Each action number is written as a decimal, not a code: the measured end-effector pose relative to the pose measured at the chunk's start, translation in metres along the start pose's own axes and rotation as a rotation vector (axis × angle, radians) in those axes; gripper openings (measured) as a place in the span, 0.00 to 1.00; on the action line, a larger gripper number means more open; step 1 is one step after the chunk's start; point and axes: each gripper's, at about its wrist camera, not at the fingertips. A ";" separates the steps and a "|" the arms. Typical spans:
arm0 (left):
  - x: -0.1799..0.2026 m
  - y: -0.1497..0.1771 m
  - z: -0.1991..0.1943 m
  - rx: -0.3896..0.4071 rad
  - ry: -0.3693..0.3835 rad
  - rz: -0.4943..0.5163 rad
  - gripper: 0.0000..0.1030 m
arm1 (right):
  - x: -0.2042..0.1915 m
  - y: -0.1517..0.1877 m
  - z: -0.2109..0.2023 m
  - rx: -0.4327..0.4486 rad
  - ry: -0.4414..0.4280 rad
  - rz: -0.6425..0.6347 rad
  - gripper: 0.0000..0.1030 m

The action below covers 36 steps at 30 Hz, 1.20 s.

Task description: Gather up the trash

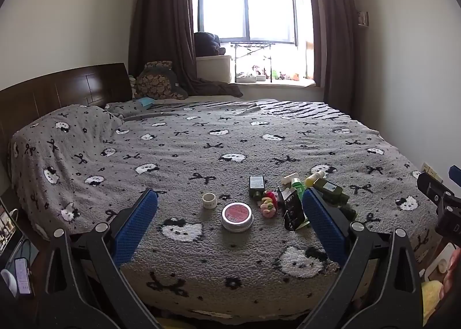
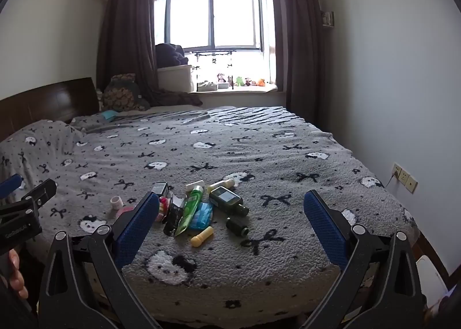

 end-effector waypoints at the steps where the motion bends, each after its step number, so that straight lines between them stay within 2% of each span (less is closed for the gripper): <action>1: 0.000 0.001 0.000 0.002 0.000 0.001 0.93 | 0.000 0.000 0.000 0.000 -0.001 -0.001 0.97; 36: 0.001 -0.001 -0.003 0.010 -0.004 0.001 0.93 | -0.003 -0.003 -0.006 0.012 -0.006 -0.003 0.97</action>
Point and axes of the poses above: each gripper's, at about its wrist camera, not at the fingertips, and z roughly the way its jaws point, x to its right, y to its underside, and after that the axes turned 15 degrees about -z, right-handed
